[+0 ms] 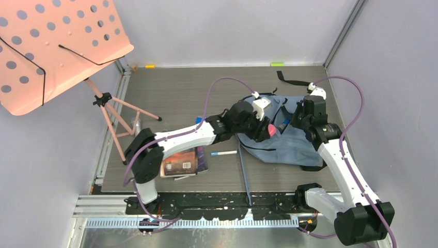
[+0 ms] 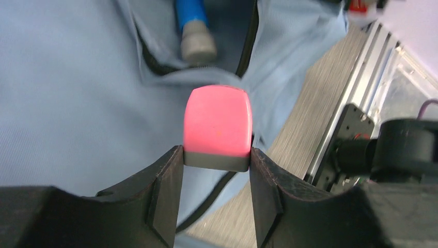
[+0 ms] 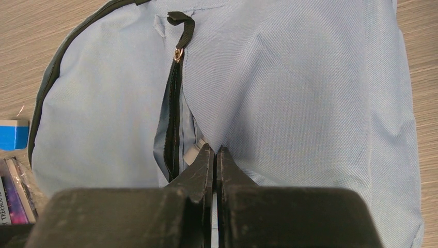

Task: Pack the student bag
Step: Place the stationery in the student bag.

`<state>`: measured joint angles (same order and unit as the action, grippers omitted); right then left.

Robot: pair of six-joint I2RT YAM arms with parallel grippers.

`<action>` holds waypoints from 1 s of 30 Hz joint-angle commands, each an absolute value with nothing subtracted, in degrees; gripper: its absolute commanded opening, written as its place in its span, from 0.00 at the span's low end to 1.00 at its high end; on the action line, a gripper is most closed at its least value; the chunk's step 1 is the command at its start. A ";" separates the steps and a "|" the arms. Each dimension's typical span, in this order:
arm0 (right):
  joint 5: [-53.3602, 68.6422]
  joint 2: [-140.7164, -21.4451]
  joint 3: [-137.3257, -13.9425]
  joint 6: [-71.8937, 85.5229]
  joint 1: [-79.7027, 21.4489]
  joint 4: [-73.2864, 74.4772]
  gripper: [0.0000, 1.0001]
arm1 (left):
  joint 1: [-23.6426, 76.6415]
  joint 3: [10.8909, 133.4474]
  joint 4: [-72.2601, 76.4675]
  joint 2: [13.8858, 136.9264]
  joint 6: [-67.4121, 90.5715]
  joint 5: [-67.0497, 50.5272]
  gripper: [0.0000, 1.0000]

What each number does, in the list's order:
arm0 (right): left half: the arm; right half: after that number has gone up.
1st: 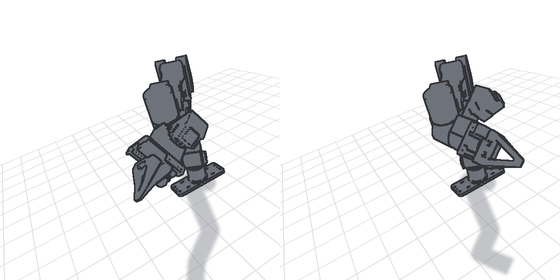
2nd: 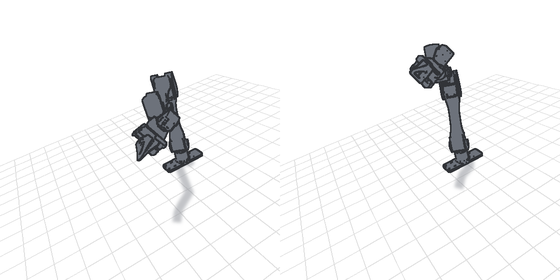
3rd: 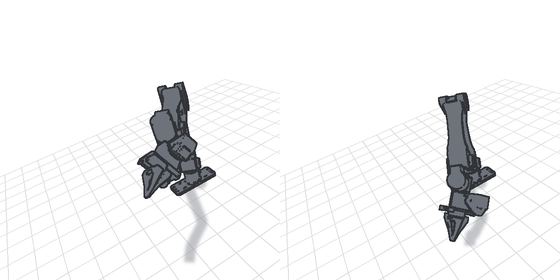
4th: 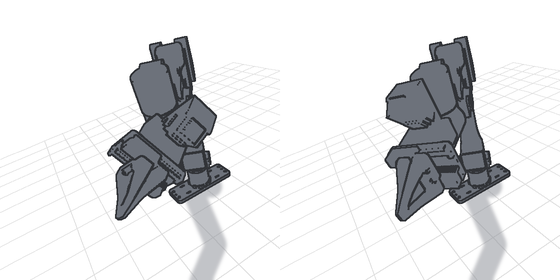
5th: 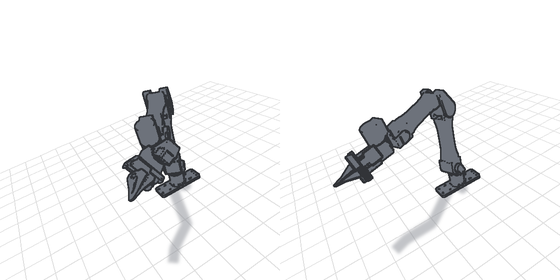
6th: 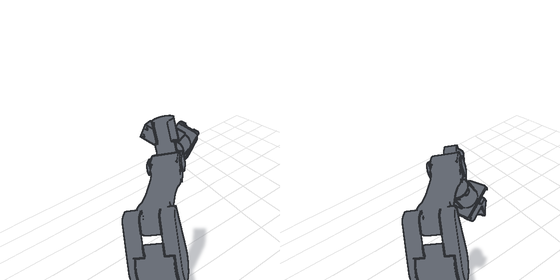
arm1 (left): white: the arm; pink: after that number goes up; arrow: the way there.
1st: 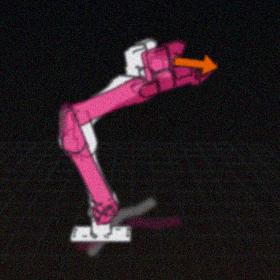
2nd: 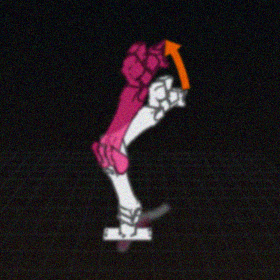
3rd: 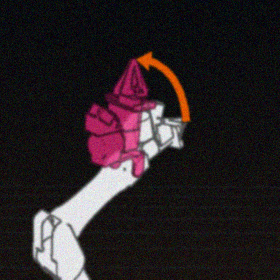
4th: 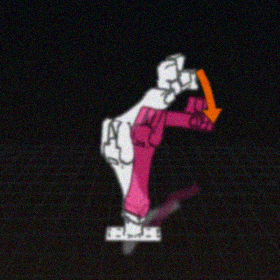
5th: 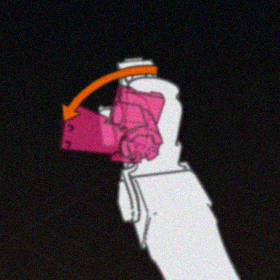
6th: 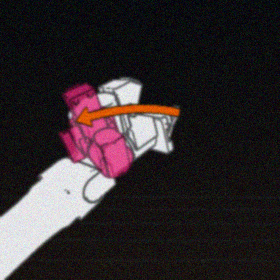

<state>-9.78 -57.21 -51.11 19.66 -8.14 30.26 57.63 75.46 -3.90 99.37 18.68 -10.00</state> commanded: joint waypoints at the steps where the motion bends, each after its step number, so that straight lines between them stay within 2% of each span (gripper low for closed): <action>1: -10.35 -54.56 -51.87 19.34 -8.35 27.12 0.01 | 57.28 84.93 -3.68 105.78 23.37 -13.33 0.42; 8: -9.28 -54.37 -51.61 19.42 -8.35 26.76 0.01 | 56.78 92.90 -6.67 113.10 21.88 -12.05 0.41; 14: -8.78 -54.15 -51.43 19.52 -8.35 26.79 0.01 | 55.94 94.87 -6.22 115.04 22.24 -10.56 0.41; 22: -8.60 -54.14 -51.25 19.64 -8.35 26.59 0.01 | 55.63 101.81 -8.91 120.52 22.06 -12.87 0.40; 30: -8.64 -54.31 -51.24 19.86 -8.35 26.53 0.01 | 55.81 102.89 -4.57 122.94 22.82 -16.82 0.41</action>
<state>-9.34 -56.16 -50.61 19.64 -8.14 31.05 55.59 100.18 -7.70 122.26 22.20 -13.82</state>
